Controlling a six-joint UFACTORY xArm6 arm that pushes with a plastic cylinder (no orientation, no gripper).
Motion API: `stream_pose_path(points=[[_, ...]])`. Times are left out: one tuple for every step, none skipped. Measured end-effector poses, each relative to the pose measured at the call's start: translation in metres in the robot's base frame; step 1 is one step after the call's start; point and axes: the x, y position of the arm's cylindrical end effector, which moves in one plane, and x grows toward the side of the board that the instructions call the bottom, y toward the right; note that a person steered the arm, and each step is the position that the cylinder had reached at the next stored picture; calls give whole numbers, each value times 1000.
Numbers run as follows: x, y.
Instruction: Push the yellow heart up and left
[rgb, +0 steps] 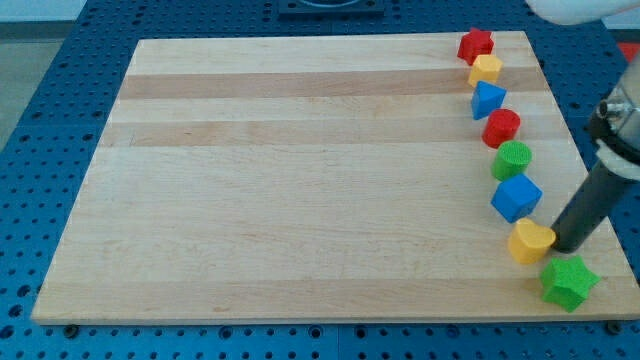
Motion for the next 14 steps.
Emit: stream_pose_path(points=[[0,-30],[0,-74],[0,-125],[0,-164],[5,-204],[45,-192],[65,-158],[63,-109],[56,-83],[55,-95],[40,-125],[4,-135],[-32,-146],[-66,-158]])
